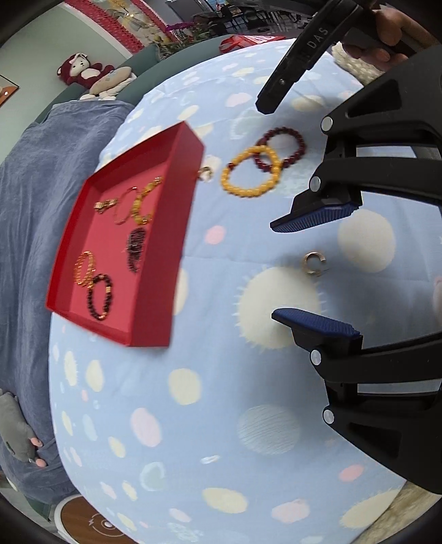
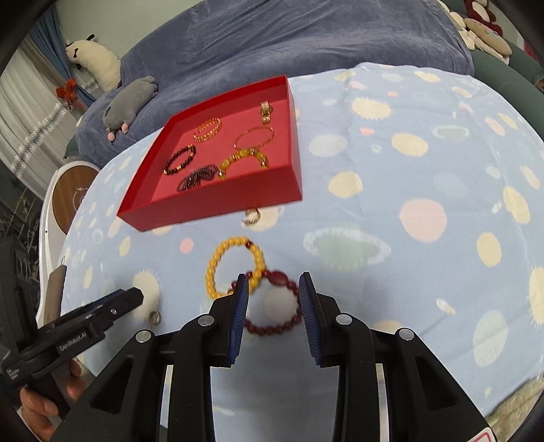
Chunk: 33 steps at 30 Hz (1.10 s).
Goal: Organize jewelry
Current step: 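Lower the left tool onto the gold hoop earring and close on it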
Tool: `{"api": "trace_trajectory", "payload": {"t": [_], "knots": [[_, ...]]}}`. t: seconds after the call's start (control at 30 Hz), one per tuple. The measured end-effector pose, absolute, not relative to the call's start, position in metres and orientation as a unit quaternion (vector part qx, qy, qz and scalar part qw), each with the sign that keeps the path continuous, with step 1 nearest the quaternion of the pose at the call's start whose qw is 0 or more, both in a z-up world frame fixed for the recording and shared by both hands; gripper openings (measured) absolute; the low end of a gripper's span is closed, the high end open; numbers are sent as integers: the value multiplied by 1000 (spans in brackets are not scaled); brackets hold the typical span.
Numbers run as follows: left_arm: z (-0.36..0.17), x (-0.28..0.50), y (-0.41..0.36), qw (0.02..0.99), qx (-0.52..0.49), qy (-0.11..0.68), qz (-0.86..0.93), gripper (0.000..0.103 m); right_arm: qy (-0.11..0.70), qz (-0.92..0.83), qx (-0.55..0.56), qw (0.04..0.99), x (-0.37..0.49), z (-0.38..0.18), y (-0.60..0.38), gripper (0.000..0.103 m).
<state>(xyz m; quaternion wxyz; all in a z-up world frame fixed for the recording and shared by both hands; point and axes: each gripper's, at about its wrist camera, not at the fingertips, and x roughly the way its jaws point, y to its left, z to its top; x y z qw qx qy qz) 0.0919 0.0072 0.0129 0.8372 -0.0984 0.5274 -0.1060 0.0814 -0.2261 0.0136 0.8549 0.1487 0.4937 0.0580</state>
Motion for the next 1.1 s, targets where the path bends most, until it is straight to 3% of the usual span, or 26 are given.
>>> {"api": "trace_trajectory", "payload": {"t": [0.3,0.4,0.47,0.53,1.1], "knots": [[-6,76,-11,840,-71,526,-111,42,498,59,150,852,74,9,-225,31],[-6,77,-11,843,-66,523,-111,35,498,59,152,852,77,8,-224,31],[-7,78,-10,843,-66,523,-109,23,497,60,152,852,79,8,-223,31],[-8,78,-8,843,-66,523,-108,17,498,62,151,852,81,7,-222,31],[-8,73,-2,839,-82,527,-109,16,496,71,117,857,140,-2,-197,31]]}}
